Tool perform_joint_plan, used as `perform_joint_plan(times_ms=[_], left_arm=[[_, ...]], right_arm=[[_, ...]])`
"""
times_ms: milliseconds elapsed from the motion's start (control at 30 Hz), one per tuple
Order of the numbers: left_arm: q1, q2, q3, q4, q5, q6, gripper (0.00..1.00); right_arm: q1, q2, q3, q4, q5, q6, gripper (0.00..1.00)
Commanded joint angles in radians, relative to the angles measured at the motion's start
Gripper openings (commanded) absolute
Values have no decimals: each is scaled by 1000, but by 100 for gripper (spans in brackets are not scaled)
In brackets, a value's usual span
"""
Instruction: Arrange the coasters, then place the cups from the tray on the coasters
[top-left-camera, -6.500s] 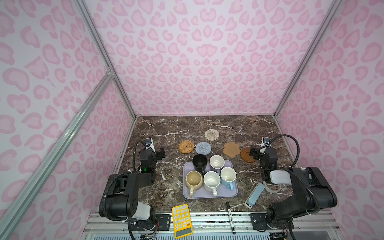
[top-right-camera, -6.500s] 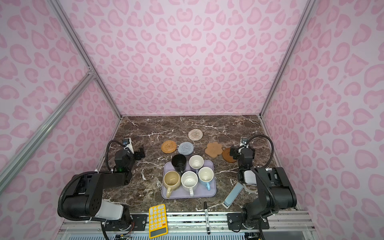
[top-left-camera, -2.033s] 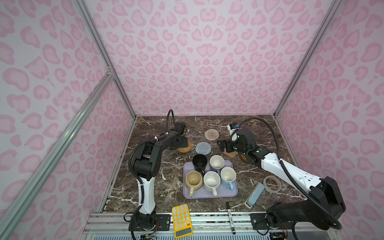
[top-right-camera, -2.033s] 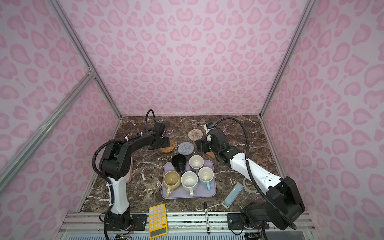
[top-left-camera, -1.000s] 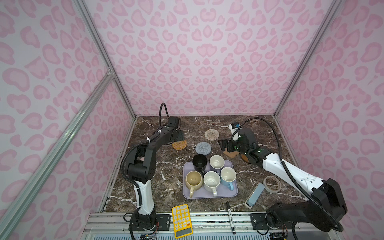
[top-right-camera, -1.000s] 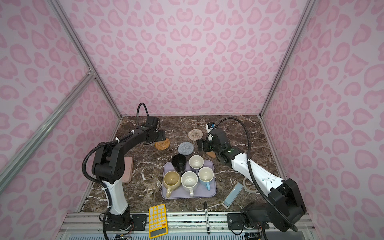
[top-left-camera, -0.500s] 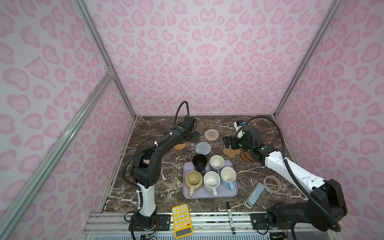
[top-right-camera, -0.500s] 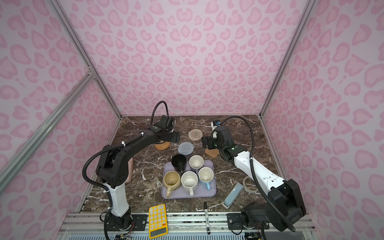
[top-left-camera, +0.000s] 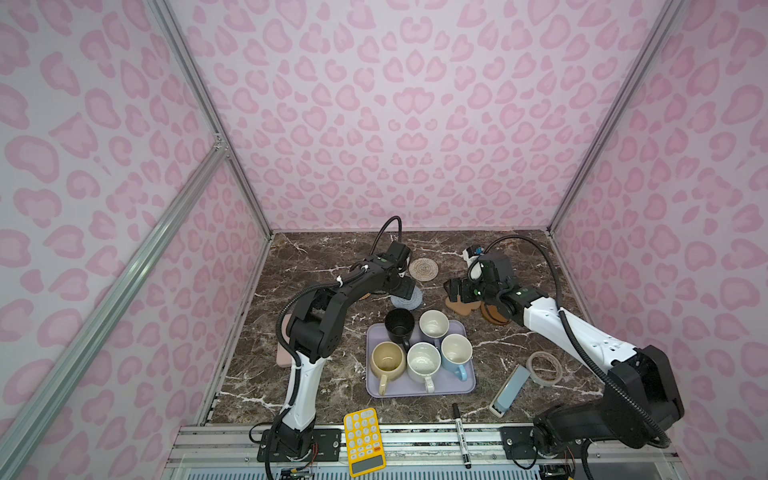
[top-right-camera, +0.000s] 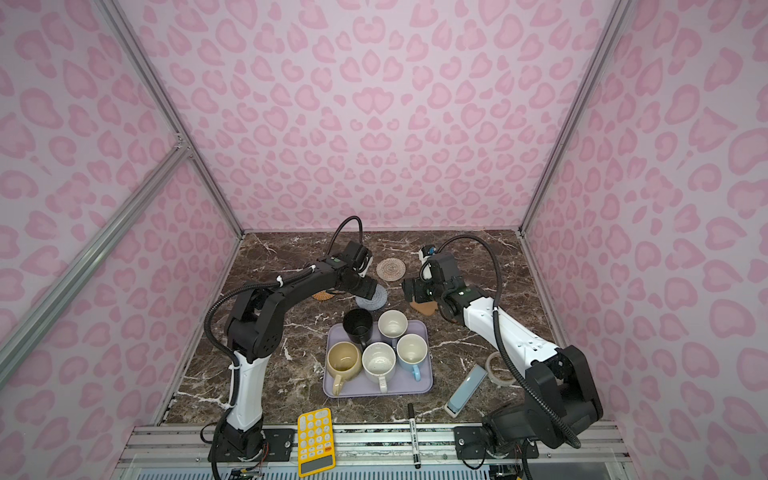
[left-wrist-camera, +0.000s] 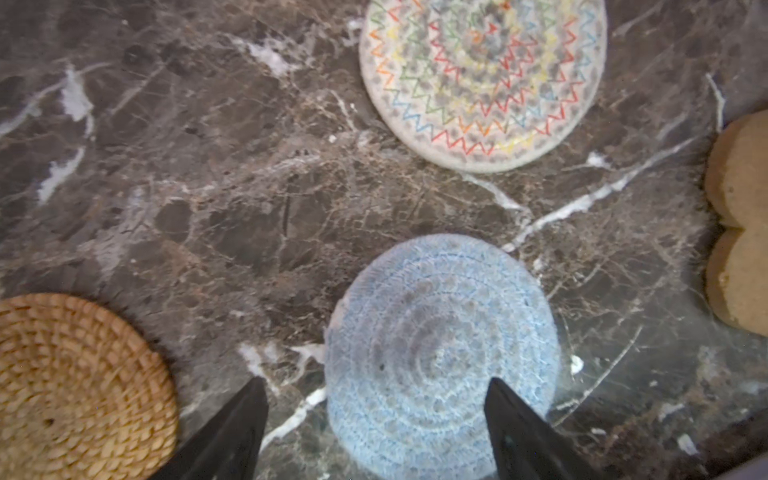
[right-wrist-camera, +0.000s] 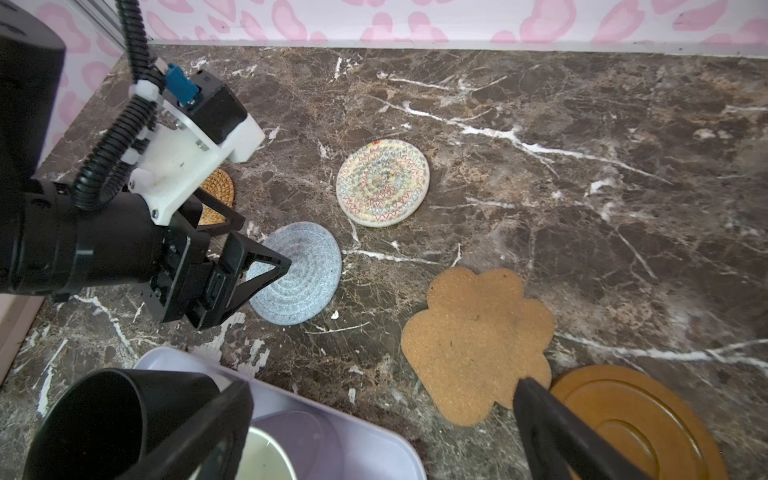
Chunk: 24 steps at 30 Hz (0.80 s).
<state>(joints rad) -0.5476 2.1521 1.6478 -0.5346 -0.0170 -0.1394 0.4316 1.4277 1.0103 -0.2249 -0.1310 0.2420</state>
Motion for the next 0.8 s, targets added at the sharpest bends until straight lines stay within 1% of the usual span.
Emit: perform_joint_plan(times_ms=[0, 133, 367, 467, 567, 633, 700, 767], left_arm=[[0, 29, 33, -24, 27, 32, 84], [-8, 67, 71, -62, -39, 15, 82], [-8, 90, 61, -69, -106, 2, 79], [-7, 98, 66, -82, -166, -21, 77], [3, 106, 73, -91, -205, -56, 75], [12, 107, 76, -92, -211, -73, 75], [21, 104, 79, -93, -217, -85, 71], [27, 104, 84, -96, -219, -85, 71]], right_arm=[[-4, 8, -5, 4, -4, -18, 100], [-14, -7, -15, 1, 11, -6, 100], [-32, -44, -56, 32, 13, 15, 100], [-34, -46, -58, 34, 8, 18, 100], [-34, -43, -56, 38, 0, 22, 100], [-34, -42, -53, 35, 0, 20, 100], [-34, -42, -56, 33, 3, 20, 100], [-34, -45, -58, 36, 2, 20, 100]])
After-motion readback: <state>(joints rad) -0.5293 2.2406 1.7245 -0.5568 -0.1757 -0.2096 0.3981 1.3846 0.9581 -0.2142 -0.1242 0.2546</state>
